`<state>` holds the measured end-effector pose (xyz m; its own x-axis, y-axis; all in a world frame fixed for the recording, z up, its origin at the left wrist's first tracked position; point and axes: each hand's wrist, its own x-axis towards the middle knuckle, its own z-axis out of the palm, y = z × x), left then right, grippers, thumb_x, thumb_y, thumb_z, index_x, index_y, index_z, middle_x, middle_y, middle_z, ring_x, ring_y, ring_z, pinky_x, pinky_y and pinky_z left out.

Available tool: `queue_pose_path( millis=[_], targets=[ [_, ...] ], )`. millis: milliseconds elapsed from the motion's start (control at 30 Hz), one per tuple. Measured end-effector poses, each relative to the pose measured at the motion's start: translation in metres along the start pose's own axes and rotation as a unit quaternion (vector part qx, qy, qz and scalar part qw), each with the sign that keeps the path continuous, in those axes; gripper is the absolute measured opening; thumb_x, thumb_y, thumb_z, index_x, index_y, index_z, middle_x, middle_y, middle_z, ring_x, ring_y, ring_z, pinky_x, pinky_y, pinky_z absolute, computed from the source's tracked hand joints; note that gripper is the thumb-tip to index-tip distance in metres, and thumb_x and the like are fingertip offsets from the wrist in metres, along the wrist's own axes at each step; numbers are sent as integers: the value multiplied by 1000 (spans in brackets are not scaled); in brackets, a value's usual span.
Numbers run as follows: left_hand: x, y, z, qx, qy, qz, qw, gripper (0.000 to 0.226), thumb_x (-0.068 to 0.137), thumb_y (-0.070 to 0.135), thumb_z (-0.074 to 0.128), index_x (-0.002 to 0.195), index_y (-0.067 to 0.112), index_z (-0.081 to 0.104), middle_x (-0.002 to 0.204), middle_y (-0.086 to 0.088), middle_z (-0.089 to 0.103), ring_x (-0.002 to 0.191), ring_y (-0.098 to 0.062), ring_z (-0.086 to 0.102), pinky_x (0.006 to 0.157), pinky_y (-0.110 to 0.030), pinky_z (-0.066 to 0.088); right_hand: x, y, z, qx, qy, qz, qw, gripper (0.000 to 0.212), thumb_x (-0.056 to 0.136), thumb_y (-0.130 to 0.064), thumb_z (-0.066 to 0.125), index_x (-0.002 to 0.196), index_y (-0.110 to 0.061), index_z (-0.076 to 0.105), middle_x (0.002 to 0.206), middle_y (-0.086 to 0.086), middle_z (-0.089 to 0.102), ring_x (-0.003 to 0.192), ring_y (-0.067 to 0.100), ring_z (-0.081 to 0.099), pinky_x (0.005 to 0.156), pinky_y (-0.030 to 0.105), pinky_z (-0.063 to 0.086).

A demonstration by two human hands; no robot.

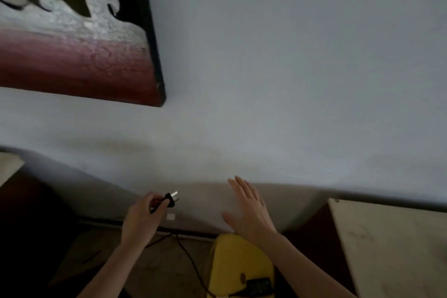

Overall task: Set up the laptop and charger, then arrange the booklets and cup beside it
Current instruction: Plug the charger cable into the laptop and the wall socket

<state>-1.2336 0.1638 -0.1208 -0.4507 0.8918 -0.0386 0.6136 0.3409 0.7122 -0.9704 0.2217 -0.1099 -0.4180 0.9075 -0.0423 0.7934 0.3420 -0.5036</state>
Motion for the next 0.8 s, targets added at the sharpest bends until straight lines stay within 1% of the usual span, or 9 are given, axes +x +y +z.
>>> queue_pose_path(
  millis=[67, 167, 300, 433, 533, 600, 667, 700, 800],
  targets=[
    [2, -27, -11, 34, 7, -21, 999, 11, 85, 37, 63, 89, 27, 61, 74, 10, 63, 73, -15, 64, 57, -28, 46, 21, -13, 13, 20, -21, -10, 1000, 79, 82, -61, 45, 146, -42, 4, 160, -14, 4, 146, 9, -2, 117, 38, 13],
    [-2, -58, -19, 46, 10, -59, 997, 11, 83, 39, 64, 81, 34, 55, 66, 21, 54, 72, -15, 63, 48, -21, 36, 47, -22, 34, 10, -47, -34, 998, 77, 85, -59, 47, 147, -40, 6, 160, -14, 3, 147, 9, -3, 119, 40, 15],
    [-10, -93, -8, 22, -25, -115, 993, 14, 80, 35, 69, 79, 36, 55, 71, 20, 61, 68, -2, 61, 59, -28, 51, 75, -20, 65, -26, -88, -56, 994, 76, 87, -54, 48, 149, -38, 6, 160, -12, 0, 147, 11, -5, 119, 40, 16],
    [-22, -121, 18, 22, -44, -172, 984, 14, 82, 40, 66, 90, 33, 57, 81, 17, 62, 69, 2, 59, 55, -19, 48, 101, -11, 107, -96, -121, -122, 980, 76, 87, -59, 43, 149, -37, 4, 160, -11, -6, 146, 15, -12, 118, 42, 7],
    [-26, -144, 43, 11, -37, -192, 981, 13, 83, 41, 65, 90, 34, 57, 83, 18, 62, 71, 2, 60, 60, -22, 53, 129, -4, 143, -173, -100, -199, 959, 75, 87, -54, 46, 150, -33, 10, 161, -3, -9, 146, 22, -16, 118, 53, 4],
    [-25, -161, 62, 6, -31, -203, 979, 13, 82, 41, 65, 89, 35, 56, 82, 18, 63, 69, 2, 60, 60, -23, 54, 148, 1, 163, -222, -55, -245, 942, 77, 81, -48, 59, 148, -28, 26, 161, 5, 5, 147, 29, -2, 116, 59, 10],
    [-22, -179, 83, 0, -10, -207, 978, 13, 82, 40, 66, 89, 36, 55, 79, 17, 63, 64, -1, 62, 54, -24, 53, 162, 10, 183, -282, -19, -287, 915, 80, 70, -46, 72, 142, -24, 42, 157, 10, 24, 144, 34, 19, 110, 64, 17],
    [-20, -189, 94, -7, 2, -210, 978, 14, 82, 39, 67, 88, 37, 54, 78, 17, 63, 61, -2, 62, 51, -23, 51, 166, 17, 193, -310, -7, -302, 902, 82, 66, -46, 76, 139, -24, 46, 155, 11, 29, 142, 34, 25, 109, 65, 18],
    [-14, -217, 131, -46, 54, -201, 977, 15, 80, 37, 69, 85, 39, 55, 80, 20, 62, 67, 2, 59, 53, -23, 52, 176, 47, 227, -361, 1, -341, 868, 88, 62, -44, 81, 140, -23, 45, 156, 11, 28, 144, 34, 22, 109, 66, 14]
  ],
)
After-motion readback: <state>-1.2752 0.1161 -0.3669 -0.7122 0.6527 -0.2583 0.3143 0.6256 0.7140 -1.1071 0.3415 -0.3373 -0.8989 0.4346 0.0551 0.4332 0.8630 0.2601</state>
